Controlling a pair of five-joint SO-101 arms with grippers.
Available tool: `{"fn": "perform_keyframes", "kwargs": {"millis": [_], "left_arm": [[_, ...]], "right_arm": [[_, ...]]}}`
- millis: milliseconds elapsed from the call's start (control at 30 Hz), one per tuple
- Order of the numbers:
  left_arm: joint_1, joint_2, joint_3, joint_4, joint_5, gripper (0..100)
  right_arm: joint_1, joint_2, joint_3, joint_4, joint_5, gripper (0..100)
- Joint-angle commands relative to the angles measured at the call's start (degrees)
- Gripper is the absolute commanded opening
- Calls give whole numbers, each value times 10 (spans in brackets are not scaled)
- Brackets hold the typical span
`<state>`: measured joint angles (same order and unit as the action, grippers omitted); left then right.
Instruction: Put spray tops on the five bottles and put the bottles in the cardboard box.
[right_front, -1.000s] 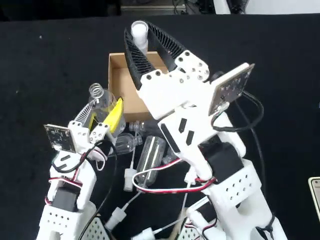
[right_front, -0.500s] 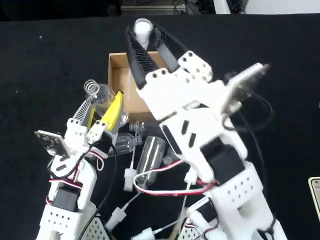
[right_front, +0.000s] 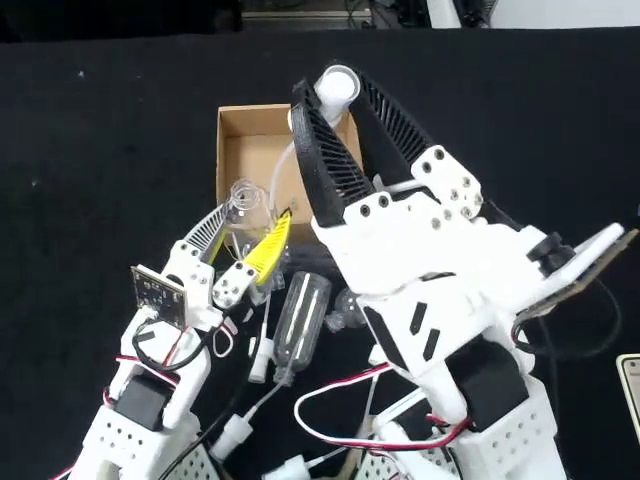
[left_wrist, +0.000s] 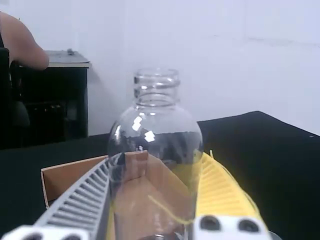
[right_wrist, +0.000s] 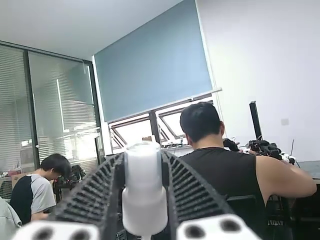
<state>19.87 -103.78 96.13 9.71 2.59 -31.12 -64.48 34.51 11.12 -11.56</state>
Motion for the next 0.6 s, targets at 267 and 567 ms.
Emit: {"fn": "perform_keyframes", "kwargs": {"millis": [267,567], "left_arm": [[13,-6,13,31,-6,52],[13,-6,13,31,-6,52]], "right_arm": [[-11,48,1,-55,-3,11],[-30,117,-3,-57,-3,11]]}}
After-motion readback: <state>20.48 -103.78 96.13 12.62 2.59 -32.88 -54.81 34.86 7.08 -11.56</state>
